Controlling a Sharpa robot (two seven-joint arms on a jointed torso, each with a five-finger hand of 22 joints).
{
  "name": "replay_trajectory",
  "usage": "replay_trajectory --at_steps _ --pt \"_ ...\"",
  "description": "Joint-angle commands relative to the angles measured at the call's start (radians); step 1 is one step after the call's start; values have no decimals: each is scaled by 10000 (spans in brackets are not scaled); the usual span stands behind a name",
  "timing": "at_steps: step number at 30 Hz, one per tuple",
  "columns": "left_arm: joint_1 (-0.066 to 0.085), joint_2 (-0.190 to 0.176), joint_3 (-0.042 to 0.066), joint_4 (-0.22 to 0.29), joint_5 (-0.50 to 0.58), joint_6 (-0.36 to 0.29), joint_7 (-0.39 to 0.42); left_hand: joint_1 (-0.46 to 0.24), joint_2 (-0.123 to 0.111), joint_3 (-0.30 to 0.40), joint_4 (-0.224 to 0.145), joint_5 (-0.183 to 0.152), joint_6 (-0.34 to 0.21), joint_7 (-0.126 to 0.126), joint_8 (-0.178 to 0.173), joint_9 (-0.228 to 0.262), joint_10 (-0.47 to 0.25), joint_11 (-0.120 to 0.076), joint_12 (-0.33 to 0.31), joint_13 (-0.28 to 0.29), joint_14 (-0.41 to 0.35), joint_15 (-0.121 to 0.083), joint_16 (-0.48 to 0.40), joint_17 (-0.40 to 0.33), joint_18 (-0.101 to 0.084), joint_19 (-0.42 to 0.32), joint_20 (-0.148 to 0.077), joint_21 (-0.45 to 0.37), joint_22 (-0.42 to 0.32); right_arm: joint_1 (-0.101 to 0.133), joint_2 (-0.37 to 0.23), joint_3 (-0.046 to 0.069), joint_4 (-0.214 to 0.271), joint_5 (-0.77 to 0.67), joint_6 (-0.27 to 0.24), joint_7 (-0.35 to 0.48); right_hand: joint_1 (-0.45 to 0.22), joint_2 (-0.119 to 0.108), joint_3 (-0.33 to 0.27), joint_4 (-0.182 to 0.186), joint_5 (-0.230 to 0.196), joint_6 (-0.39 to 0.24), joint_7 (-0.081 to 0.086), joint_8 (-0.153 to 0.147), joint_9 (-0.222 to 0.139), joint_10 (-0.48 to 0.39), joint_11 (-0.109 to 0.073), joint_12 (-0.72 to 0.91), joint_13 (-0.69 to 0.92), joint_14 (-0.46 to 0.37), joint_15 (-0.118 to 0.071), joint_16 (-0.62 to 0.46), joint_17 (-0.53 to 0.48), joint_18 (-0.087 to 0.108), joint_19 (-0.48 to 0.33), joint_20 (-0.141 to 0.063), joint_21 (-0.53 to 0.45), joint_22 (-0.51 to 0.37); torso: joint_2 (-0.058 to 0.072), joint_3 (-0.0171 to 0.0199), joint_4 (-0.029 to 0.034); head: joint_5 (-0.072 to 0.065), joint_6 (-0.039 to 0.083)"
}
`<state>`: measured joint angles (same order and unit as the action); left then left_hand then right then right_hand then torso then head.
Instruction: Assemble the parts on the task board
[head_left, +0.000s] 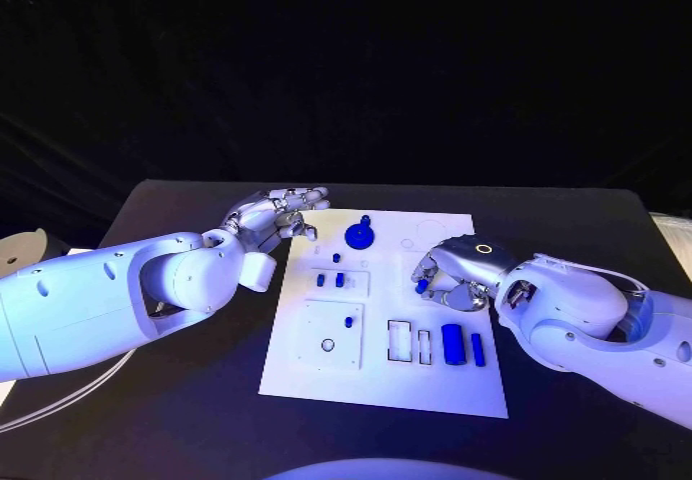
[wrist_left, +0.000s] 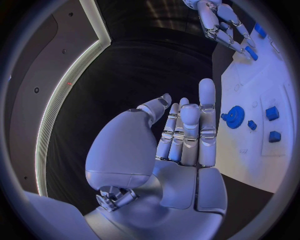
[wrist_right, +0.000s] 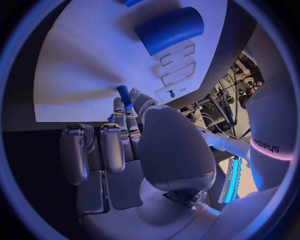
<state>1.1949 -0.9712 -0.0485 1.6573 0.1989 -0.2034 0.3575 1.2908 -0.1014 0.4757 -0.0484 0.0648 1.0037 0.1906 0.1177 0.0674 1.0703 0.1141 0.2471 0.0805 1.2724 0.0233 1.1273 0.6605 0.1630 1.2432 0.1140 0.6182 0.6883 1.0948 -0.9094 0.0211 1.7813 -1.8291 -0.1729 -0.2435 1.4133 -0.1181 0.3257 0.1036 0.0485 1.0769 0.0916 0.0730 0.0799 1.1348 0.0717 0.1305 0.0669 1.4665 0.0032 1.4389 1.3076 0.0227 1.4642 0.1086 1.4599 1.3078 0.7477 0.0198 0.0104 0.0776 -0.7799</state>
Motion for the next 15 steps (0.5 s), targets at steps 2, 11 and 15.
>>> replay_trajectory --at_steps 2,11,15 --pt "3 10 5 13 -52 178 53 22 15 -1 -46 59 -61 4 7 2 -98 7 83 -7 -80 12 30 -19 180 14 54 -49 -15 -39 93 -4 -36 -23 331 179 61 108 91 45 7 187 39 44 29 205 -61 -41 -18 644 -119 -40 447 140 523 -122 -30 1178 -10 3 6 7 -32" --pt "3 -2 5 16 -52 174 39 22 15 -1 -46 59 -61 4 7 2 -98 7 83 -7 -80 12 30 -19 180 14 54 -49 -15 -58 183 -6 -189 -135 442 115 194 267 279 37 10 571 52 132 106 614 -212 -106 -12 649 -251 -45 439 137 534 -244 -28 1187 -7 2 -3 -2 -52" --pt "3 -3 5 18 -52 174 34 22 15 -1 -46 59 -61 4 7 2 -98 7 83 -7 -80 12 30 -19 180 14 54 -49 -15 -59 205 -6 -233 -280 235 46 331 473 438 -15 6 778 38 194 159 853 -264 -112 4 652 -303 -42 442 135 538 -299 -27 1191 -11 1 1 -12 -55"
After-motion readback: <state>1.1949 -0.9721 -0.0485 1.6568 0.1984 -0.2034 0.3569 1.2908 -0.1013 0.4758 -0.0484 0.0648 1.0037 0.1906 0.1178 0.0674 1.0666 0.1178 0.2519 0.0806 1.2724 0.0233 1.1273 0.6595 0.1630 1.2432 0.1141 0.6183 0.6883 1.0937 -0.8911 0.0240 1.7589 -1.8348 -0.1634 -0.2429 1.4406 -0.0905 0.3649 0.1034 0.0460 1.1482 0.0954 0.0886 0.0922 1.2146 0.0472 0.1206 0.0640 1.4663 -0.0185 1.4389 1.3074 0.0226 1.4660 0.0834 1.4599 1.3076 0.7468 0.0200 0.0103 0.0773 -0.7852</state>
